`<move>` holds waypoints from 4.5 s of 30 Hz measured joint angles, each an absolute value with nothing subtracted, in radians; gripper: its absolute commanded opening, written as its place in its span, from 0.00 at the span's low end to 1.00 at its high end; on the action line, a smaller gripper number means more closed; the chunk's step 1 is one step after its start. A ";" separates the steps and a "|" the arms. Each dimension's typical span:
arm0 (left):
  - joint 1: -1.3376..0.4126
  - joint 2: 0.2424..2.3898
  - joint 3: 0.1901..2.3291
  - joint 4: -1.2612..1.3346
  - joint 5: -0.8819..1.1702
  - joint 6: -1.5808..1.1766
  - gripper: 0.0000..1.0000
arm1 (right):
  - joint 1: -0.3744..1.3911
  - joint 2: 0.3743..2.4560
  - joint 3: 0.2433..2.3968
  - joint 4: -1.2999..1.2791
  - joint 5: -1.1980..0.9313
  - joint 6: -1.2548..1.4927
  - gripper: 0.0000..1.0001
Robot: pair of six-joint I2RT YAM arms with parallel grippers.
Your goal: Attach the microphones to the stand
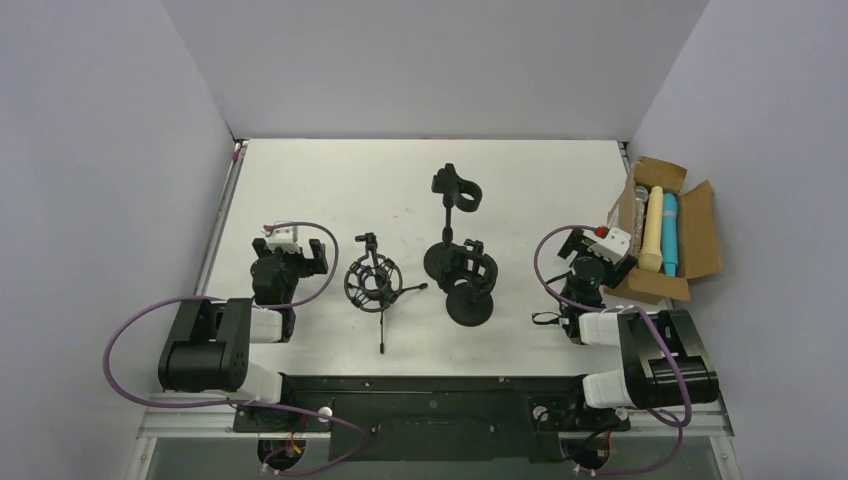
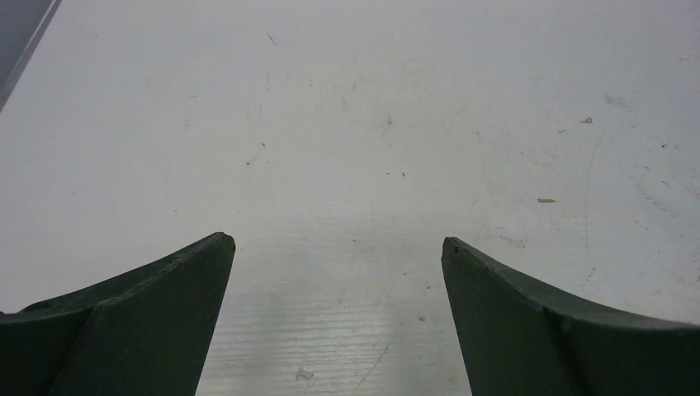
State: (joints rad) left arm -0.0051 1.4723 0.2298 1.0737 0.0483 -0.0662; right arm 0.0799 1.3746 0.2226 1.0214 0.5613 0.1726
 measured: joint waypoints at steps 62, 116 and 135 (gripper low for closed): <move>0.196 0.708 0.642 -0.563 1.170 0.588 0.96 | 0.546 1.319 1.476 -0.528 -0.299 0.050 0.91; -0.313 0.851 0.220 0.754 0.566 -0.115 0.84 | 0.392 1.908 1.848 -0.173 0.060 0.168 0.11; -0.330 1.061 0.280 0.890 0.699 -0.004 0.37 | 0.392 1.808 1.760 -0.173 -0.010 0.194 0.83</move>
